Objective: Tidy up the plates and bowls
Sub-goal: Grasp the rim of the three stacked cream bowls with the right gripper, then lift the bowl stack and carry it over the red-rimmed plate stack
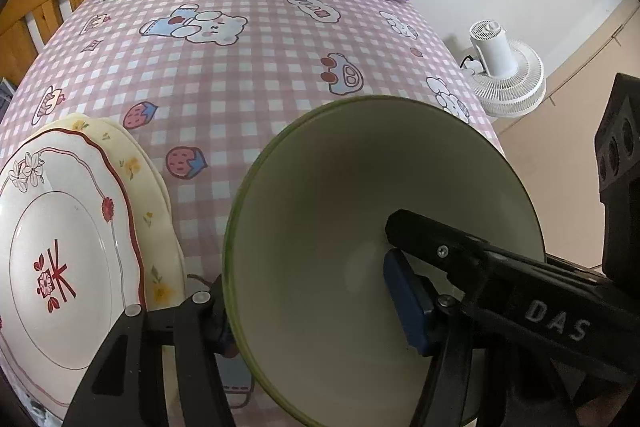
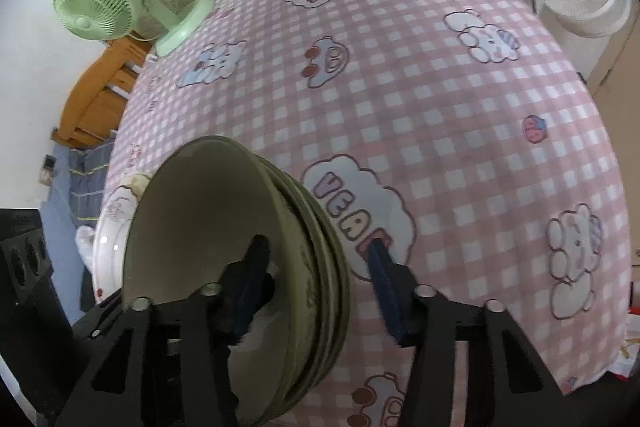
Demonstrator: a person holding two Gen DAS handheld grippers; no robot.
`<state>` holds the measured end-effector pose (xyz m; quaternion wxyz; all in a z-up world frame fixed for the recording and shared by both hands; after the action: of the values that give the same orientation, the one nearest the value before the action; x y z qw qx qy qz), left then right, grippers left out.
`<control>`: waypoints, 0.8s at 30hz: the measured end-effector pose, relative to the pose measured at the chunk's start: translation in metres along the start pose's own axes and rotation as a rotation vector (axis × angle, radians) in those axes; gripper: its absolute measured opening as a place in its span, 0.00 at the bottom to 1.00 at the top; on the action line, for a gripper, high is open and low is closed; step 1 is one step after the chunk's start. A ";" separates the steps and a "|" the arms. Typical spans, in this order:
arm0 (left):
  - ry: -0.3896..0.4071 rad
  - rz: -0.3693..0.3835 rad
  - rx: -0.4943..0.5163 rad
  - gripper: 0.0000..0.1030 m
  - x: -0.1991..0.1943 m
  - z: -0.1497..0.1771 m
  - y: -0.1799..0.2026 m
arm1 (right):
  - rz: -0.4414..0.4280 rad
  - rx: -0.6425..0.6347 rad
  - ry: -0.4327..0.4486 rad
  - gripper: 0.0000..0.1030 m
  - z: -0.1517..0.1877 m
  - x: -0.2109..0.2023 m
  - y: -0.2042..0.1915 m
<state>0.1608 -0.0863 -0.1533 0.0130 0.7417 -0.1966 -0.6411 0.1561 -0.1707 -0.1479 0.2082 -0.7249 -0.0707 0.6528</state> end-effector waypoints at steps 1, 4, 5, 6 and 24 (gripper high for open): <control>0.006 -0.002 -0.001 0.61 0.000 -0.001 0.000 | -0.011 -0.007 -0.014 0.38 0.000 0.003 -0.002; 0.012 -0.009 0.000 0.61 0.000 -0.001 0.000 | -0.003 -0.029 -0.013 0.38 -0.001 0.003 -0.003; 0.015 -0.010 -0.003 0.61 0.000 -0.001 0.000 | -0.002 -0.033 -0.015 0.37 -0.001 0.003 -0.003; 0.017 -0.011 -0.006 0.60 0.001 0.000 0.000 | 0.003 -0.040 -0.017 0.37 -0.001 0.003 -0.004; 0.048 -0.055 -0.070 0.58 -0.018 -0.006 0.017 | -0.013 -0.106 -0.036 0.38 -0.008 -0.016 0.000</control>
<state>0.1599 -0.0979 -0.1303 0.0258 0.7611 -0.1533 -0.6297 0.1615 -0.1786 -0.1326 0.1722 -0.7227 -0.1137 0.6597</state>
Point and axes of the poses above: each gripper's, at about its wrist camera, not at the fingertips, and x roughly the way its jaws point, y to its right, z to its underside, the point moved 8 cm from there along x, roughly the way its jaws point, and after that the axes turned 14 degrees about -y, right-handed, at the moved point
